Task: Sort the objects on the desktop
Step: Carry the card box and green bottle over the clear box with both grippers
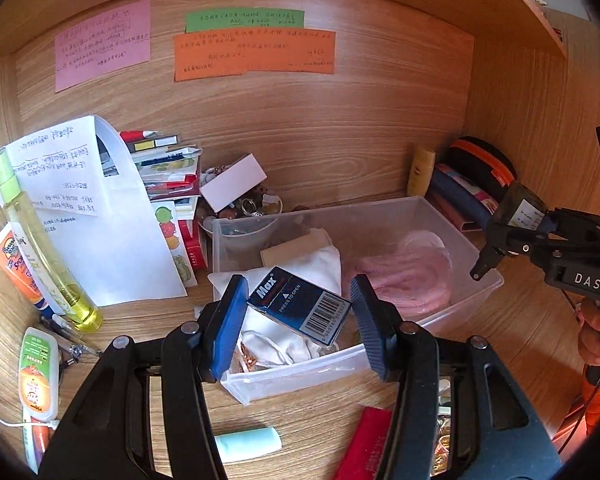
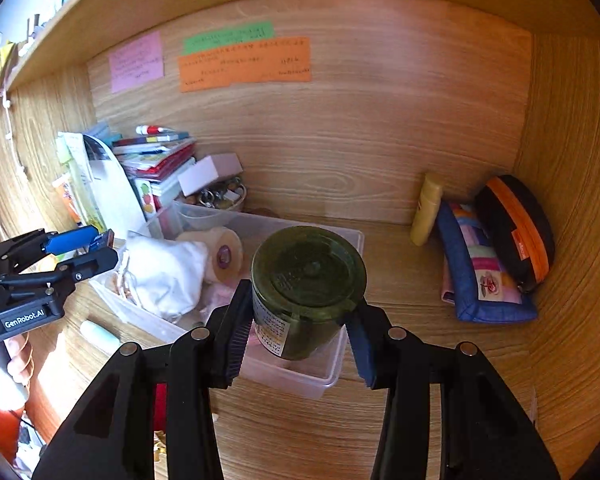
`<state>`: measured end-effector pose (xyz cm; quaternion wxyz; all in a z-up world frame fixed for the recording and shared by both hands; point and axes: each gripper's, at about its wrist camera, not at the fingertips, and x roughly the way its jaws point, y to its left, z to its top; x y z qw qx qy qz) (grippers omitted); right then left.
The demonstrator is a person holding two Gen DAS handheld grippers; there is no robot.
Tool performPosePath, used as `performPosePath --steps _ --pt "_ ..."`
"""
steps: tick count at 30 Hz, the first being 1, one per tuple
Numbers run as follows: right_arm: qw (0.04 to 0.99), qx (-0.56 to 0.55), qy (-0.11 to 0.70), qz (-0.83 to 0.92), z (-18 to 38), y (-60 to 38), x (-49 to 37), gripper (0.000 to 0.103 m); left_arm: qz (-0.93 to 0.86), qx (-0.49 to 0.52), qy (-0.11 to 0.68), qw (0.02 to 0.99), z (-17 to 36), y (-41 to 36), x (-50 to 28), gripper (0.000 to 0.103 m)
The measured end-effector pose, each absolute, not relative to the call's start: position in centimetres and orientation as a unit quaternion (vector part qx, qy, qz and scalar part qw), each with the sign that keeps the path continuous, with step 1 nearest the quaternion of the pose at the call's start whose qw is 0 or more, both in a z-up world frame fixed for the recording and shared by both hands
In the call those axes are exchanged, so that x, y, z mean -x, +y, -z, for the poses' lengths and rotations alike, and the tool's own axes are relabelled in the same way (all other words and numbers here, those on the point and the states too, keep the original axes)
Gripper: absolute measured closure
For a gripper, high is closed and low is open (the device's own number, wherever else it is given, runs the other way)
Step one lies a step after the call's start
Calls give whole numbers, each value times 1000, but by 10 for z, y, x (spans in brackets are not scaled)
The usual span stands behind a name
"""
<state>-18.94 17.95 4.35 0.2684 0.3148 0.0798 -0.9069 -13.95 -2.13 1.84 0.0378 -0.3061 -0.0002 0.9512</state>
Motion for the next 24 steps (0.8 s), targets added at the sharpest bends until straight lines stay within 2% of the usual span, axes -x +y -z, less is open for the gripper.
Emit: performPosePath --steps 24 --pt "268 -357 139 884 -5 159 206 62 -927 370 -15 63 21 -14 171 50"
